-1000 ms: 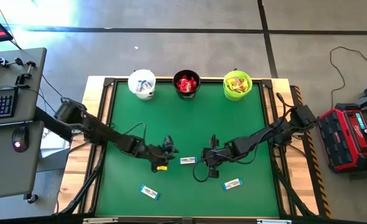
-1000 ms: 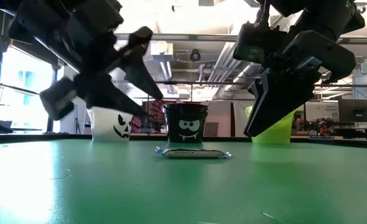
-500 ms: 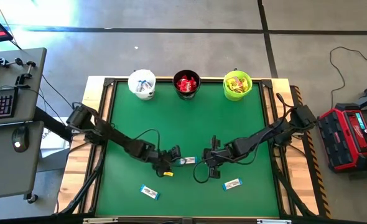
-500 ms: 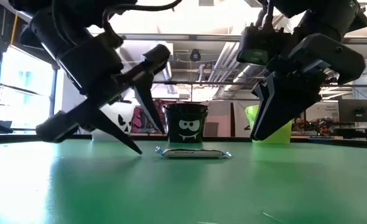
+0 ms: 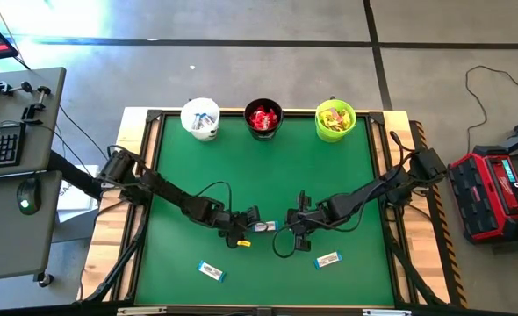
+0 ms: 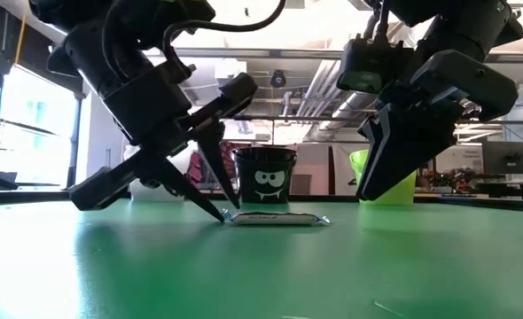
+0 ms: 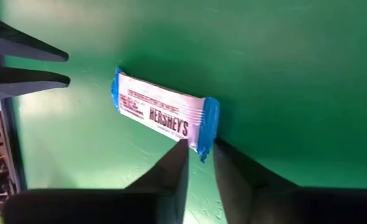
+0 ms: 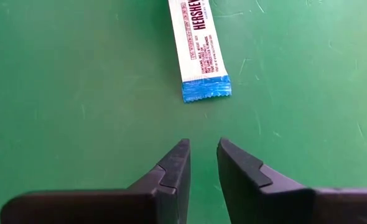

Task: Sort candy by brand, put in halloween buckets
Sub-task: Put the white chocolate bar into the white bucket

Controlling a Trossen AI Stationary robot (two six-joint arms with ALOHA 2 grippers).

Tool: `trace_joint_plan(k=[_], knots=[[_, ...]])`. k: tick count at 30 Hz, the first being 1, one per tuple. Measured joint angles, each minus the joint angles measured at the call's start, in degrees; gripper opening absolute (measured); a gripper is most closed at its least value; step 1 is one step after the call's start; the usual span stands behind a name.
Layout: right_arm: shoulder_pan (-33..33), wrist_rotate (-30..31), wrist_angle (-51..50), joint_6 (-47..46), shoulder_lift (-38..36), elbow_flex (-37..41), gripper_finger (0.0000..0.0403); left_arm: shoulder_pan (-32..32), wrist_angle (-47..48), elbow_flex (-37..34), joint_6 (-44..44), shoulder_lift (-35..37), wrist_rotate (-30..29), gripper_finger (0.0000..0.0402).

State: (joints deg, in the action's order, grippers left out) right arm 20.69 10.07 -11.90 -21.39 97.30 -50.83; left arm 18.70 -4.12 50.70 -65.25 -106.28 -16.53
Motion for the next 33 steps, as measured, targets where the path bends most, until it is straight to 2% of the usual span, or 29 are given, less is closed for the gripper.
trace_joint_plan(k=[7,18,25,33], knots=[[0.00,0.04,0.02,0.76,0.00,0.00,0.0067,-0.16,0.71,0.00,0.00,-0.12,0.08,0.0004],[0.00,0.07,-0.13,0.83,0.00,0.00,0.0067,0.06,2.04,-0.07,2.89,2.12,-4.53,0.0000],[0.00,0.17,-0.37,0.87,0.00,0.00,0.0067,-0.26,4.69,-0.07,9.36,9.28,-6.59,0.0000],[-0.16,1.45,-0.35,2.40,0.00,0.00,0.0067,-3.81,10.91,-0.07,20.49,21.79,-11.54,0.0000]])
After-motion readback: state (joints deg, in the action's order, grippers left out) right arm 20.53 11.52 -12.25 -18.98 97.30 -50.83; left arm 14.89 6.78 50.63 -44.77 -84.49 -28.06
